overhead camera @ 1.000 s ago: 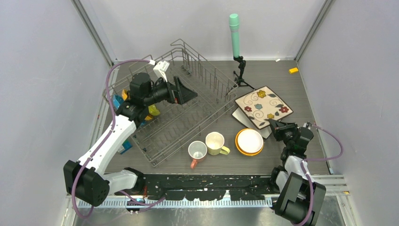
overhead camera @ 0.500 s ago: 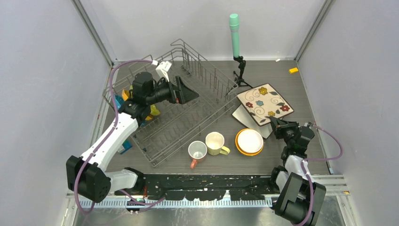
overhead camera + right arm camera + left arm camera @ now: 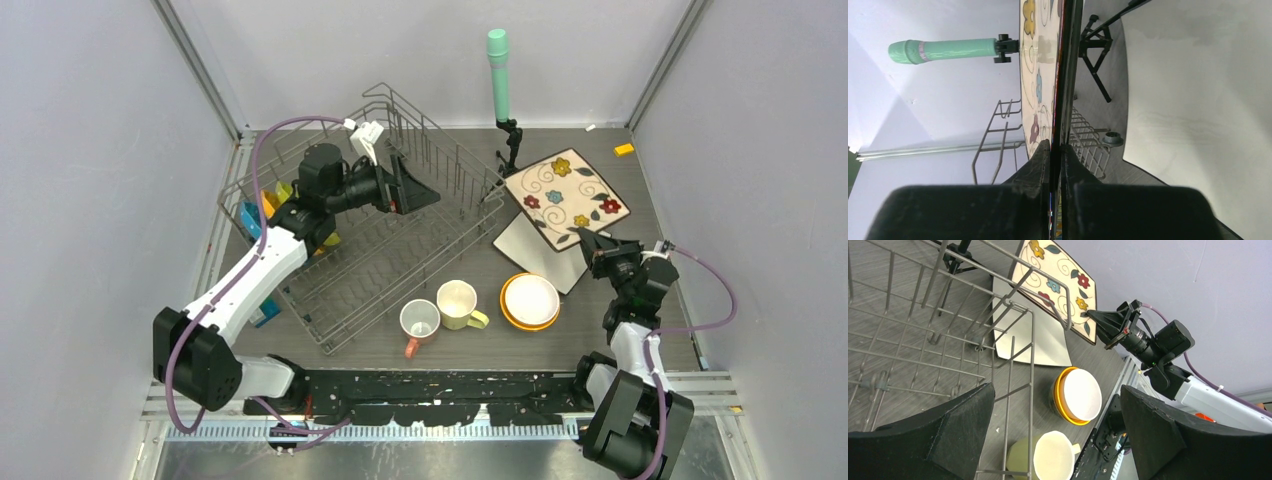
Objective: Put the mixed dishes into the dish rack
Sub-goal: Pick up the plate at the center of the board.
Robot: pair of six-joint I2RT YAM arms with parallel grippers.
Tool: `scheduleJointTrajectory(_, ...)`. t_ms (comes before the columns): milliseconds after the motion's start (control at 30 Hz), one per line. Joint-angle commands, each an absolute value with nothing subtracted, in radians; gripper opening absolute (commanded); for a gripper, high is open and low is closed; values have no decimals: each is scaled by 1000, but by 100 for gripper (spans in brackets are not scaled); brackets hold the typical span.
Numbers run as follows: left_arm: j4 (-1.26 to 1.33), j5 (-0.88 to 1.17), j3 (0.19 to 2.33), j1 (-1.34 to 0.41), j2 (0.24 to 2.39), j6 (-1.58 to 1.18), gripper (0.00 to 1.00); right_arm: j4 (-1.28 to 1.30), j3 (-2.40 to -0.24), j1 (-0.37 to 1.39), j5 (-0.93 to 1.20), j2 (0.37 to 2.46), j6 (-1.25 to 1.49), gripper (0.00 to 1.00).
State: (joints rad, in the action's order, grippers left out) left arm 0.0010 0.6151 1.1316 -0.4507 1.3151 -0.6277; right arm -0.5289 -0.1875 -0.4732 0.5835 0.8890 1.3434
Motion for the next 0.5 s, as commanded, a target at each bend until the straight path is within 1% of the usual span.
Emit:
scheduleJointTrajectory(0,74,637,1183,-457,1327,-650,98,-845,-335,-478,677,813,1430,0)
scheduleJointTrajectory(467,94,638,1197,-459,1337,-663,98,-847,-411,-479,698,798,1463,0)
